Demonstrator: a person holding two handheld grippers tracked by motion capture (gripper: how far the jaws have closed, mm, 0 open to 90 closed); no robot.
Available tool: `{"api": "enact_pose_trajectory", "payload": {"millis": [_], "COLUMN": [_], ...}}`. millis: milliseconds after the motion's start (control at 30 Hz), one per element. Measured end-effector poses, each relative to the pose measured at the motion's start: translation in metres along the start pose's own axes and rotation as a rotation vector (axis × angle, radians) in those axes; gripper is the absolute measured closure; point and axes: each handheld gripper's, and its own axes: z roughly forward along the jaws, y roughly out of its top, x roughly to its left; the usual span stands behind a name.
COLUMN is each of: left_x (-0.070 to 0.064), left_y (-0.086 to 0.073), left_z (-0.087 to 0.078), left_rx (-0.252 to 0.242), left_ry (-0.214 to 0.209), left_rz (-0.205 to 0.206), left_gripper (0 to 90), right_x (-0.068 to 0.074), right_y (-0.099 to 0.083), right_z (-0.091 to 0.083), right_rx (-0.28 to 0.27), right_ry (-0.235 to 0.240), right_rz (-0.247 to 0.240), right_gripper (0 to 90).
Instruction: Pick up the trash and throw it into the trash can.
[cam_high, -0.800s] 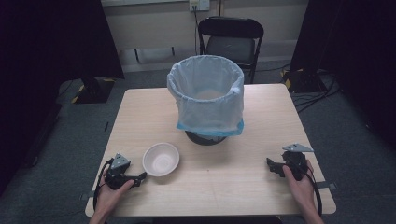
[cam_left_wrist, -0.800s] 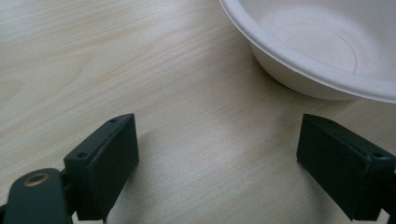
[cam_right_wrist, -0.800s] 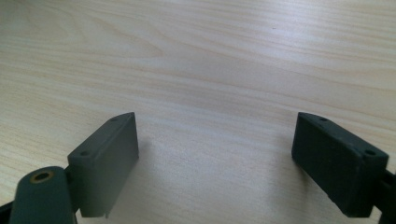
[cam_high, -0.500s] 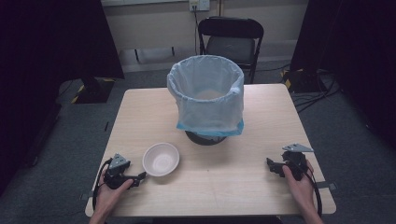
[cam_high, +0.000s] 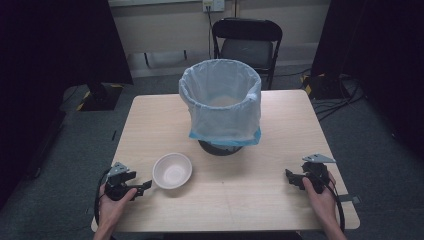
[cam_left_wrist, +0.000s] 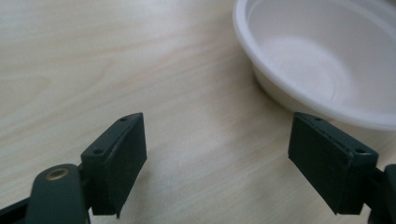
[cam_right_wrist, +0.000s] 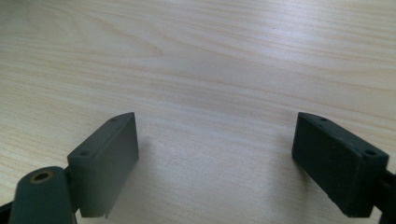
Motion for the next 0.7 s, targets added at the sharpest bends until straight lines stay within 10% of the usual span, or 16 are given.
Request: {"api": "enact_pose_trajectory", "payload": {"millis": [433, 700], "left_x": [-0.003, -0.007], "left_y": [0.040, 0.063], "left_z": [-0.019, 0.008], "left_rx": [-0.103, -0.040], "left_ry": [-0.036, -0.084], "left_rz": [-0.010, 0.029], "left_gripper": [25.5, 24.5], "right_x": [0.000, 0.000], "right_y": [0.000, 0.000], "right_z": [0.000, 0.000], "right_rx": [0.000, 0.000], "right_ry": [0.000, 0.000], "right_rz": [0.000, 0.000], "right_gripper": [13.9, 13.9]}}
